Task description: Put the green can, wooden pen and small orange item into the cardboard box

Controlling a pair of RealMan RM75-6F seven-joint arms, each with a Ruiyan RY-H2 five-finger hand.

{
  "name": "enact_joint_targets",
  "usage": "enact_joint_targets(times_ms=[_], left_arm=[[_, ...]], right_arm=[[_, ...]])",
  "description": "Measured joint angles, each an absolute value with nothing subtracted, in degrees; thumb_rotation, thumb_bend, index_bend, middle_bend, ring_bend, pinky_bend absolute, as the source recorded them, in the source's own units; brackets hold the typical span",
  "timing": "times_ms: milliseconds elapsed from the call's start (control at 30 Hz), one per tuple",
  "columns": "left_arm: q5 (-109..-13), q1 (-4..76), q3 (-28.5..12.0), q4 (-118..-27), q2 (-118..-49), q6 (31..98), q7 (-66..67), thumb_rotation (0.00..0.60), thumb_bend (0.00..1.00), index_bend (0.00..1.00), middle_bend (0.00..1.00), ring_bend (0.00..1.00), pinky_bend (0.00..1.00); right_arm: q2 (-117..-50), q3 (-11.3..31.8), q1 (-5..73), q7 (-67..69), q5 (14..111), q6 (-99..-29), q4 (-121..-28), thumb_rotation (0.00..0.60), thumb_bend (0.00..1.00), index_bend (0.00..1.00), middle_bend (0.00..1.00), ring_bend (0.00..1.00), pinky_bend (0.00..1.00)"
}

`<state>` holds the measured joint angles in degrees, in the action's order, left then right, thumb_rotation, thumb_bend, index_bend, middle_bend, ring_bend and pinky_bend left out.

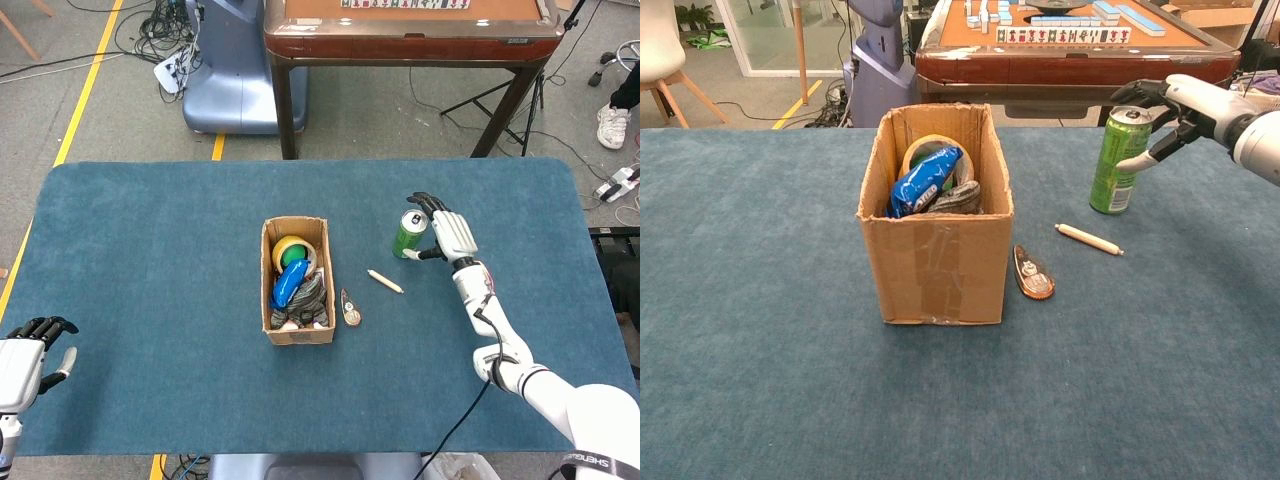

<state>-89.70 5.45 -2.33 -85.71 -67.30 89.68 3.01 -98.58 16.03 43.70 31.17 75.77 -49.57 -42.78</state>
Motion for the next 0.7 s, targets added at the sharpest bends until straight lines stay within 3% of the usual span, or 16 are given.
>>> enact_joint_targets(times_ms=[400,700], left_arm=[[-89.8,5.4,-2.2,-85.9,-67.1,89.6,2.9,0.600,0.37,0.42,0.41,0.35,0.51],[-90.1,5.3,-2.2,-86.2,-67.0,89.7,2.6,0.600,0.37,0.42,0.41,0.35,0.51]], right_arm=[[-104.7,15.3,45.2,33.1,76.3,-50.6,-33.2,0.600,0.05,0.17,0.21,0.13,0.27],[-109.0,15.3,46.0,35.3,76.8,-53.5,-26.6,0.600,0.14,0.29,0.38,0.32,0.44]])
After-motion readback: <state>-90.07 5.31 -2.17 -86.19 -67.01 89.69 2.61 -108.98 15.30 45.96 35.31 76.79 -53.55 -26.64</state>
